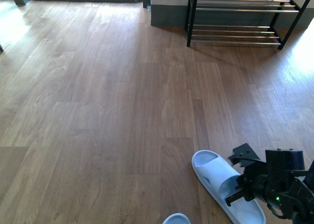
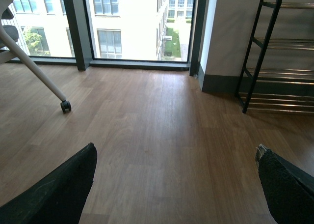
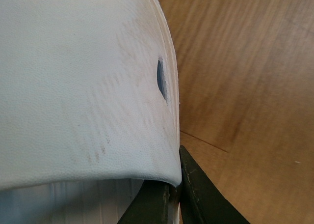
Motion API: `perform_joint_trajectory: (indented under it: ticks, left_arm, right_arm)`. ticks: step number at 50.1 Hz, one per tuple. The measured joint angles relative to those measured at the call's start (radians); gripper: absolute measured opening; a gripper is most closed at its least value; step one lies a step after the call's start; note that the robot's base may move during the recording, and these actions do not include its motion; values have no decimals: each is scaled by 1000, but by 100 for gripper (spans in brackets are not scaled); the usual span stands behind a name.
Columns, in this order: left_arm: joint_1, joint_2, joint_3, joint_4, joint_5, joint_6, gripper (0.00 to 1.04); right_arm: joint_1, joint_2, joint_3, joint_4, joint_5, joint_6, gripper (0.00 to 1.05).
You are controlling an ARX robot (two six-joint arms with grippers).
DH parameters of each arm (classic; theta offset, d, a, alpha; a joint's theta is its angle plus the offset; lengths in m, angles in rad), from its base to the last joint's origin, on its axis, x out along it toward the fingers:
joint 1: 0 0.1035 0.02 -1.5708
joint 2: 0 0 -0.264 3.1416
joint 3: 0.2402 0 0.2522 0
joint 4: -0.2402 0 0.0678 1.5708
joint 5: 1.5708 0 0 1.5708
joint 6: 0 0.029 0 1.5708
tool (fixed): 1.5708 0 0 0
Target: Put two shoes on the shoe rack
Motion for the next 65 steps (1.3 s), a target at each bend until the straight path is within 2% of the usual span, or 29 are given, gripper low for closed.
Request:
perform_joint_trajectory:
  ticks: [13, 22, 28, 40, 52, 55, 65]
  left_arm:
    - [0, 0, 0, 0, 0, 0, 95]
    - [0, 0, 0, 0, 0, 0, 95]
    - [0, 0, 0, 0, 0, 0, 95]
    - [0, 0, 0, 0, 0, 0, 95]
    - [0, 0, 0, 0, 0, 0, 95]
    - [0, 0, 0, 0, 0, 0, 95]
    - [0, 0, 0, 0, 0, 0, 95]
  right_arm:
    - [-95, -268, -153, -2, -31, -53, 2]
    - [-175, -664, -381, 4, -106, -67, 2]
    - [-234, -1057, -533, -100, -147, -35, 2]
    - [-325, -1687, -681, -403, -214, -6, 2]
    - [-328, -2036, -834, -556, -223, 23, 2]
    - [-332, -2082, -860, -560, -214, 31, 2]
    - [-395, -2239, -975, -543, -293, 63, 2]
